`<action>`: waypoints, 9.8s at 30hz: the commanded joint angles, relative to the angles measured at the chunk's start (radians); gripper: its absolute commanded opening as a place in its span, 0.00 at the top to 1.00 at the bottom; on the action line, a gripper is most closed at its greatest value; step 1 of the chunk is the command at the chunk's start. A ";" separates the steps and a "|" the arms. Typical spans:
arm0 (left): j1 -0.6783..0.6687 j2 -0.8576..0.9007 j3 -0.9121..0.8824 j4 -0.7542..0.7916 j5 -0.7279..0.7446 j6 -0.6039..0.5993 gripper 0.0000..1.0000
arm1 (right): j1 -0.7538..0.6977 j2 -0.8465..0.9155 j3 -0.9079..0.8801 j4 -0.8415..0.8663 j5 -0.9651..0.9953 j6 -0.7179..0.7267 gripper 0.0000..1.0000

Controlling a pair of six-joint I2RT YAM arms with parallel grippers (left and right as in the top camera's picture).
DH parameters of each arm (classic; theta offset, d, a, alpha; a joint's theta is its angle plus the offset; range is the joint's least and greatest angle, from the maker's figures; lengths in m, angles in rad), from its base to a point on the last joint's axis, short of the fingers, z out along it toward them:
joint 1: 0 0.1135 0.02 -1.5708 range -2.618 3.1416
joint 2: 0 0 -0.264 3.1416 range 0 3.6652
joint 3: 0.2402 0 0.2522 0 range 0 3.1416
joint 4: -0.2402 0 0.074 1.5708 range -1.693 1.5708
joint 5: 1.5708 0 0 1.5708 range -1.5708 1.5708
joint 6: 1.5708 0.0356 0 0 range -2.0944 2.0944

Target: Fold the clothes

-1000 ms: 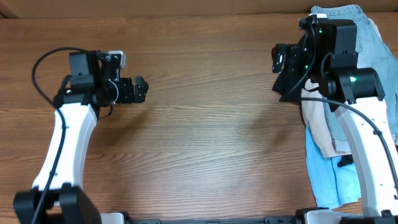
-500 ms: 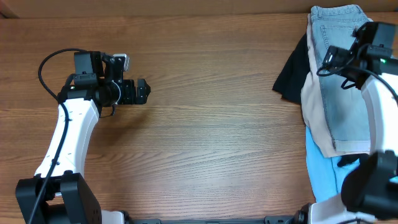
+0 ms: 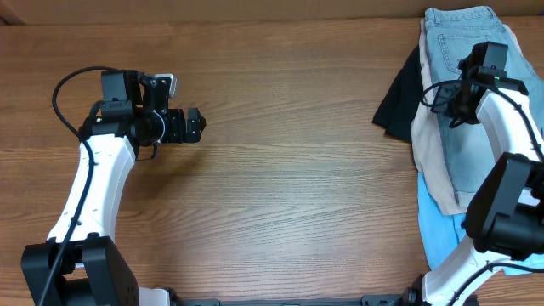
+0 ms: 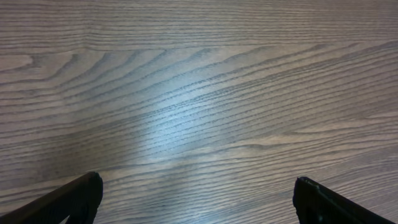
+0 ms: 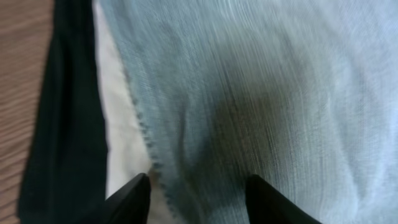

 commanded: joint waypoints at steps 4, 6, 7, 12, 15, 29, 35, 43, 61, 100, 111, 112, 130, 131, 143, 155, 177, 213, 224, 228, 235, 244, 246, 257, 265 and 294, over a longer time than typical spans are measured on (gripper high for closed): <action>0.010 0.000 0.018 0.001 0.014 0.019 0.00 | -0.010 0.044 0.004 0.005 0.000 0.002 0.65; 0.010 0.000 0.018 0.001 0.014 0.019 0.00 | -0.010 0.047 0.004 0.003 0.000 0.002 0.78; 0.010 0.000 0.018 0.002 0.014 0.019 0.00 | -0.010 0.047 0.004 0.004 0.000 0.002 0.85; 0.010 0.000 0.018 0.016 0.014 0.019 0.00 | -0.010 0.040 0.006 0.002 0.000 0.002 0.96; 0.010 0.000 0.018 0.021 0.014 0.019 0.00 | -0.010 0.009 0.016 -0.021 0.000 0.011 0.96; 0.050 -0.002 0.101 0.111 0.050 -0.038 0.00 | 0.169 -0.222 0.229 -0.399 -0.155 0.044 0.96; 0.111 -0.002 0.102 0.111 0.047 -0.053 0.00 | 0.446 -0.209 0.229 -0.410 -0.262 0.101 0.96; 0.180 -0.001 0.102 0.113 0.030 -0.055 0.00 | 0.921 -0.132 0.228 -0.276 -0.272 0.223 0.91; 0.146 0.000 0.101 0.053 -0.018 -0.029 0.00 | 0.887 -0.103 0.287 -0.357 -0.171 0.317 0.36; -0.323 0.496 0.104 0.401 -0.342 -0.091 0.17 | 0.412 -0.103 0.285 -0.520 -0.190 0.192 0.32; -0.284 0.484 0.200 0.428 -0.350 -0.066 0.06 | 0.412 -0.103 0.285 -0.509 -0.190 0.193 0.32; -0.282 0.485 0.200 0.438 -0.342 -0.047 0.06 | 0.412 -0.103 0.283 -0.509 -0.190 0.192 0.32; -0.401 0.493 0.199 0.207 -0.151 0.214 0.17 | 0.412 -0.103 0.233 -0.449 -0.190 0.193 0.33; -0.402 0.497 0.199 0.202 -0.173 0.214 0.17 | 0.412 -0.103 0.233 -0.444 -0.190 0.193 0.33; -0.364 0.679 0.200 0.371 -0.248 0.182 0.11 | 0.412 -0.103 0.233 -0.444 -0.190 0.193 0.33; -0.196 0.766 0.390 0.243 -0.336 -0.044 0.07 | 0.414 -0.103 0.233 -0.443 -0.256 0.204 0.33; -0.068 0.765 1.460 -0.706 -0.237 -0.106 0.00 | 0.943 0.050 0.233 -0.385 -0.253 0.470 0.38; 0.016 0.765 1.514 -0.777 -0.244 -0.116 0.00 | 1.041 0.284 0.235 -0.355 -0.212 0.634 0.96; 0.016 0.766 1.514 -0.777 -0.244 -0.116 0.00 | 1.019 0.085 0.233 -0.704 -0.223 0.583 0.96; 0.016 0.766 1.514 -0.777 -0.245 -0.115 0.00 | 1.082 0.076 0.229 -0.795 -0.208 0.586 0.96; 0.016 0.766 1.514 -0.779 -0.248 -0.095 0.00 | 1.212 0.074 0.110 -0.818 -0.208 0.671 0.96; 0.016 0.766 1.514 -0.775 -0.248 -0.085 0.00 | 1.273 0.045 -0.015 -0.742 -0.207 0.739 0.74; 0.016 0.766 1.514 -0.775 -0.248 -0.085 0.00 | 1.254 0.025 -0.014 -0.722 -0.203 0.739 0.69; 0.014 0.772 1.504 -0.770 -0.247 -0.078 0.00 | 0.895 -0.265 -0.014 -0.642 -0.112 0.591 0.20; 0.004 0.772 1.473 -0.762 -0.247 -0.078 0.00 | 0.756 -0.266 -0.124 -0.516 -0.261 0.412 0.18; 0.004 0.772 1.468 -0.762 -0.293 -0.078 0.00 | 0.773 -0.266 -0.539 0.006 -0.284 0.327 0.96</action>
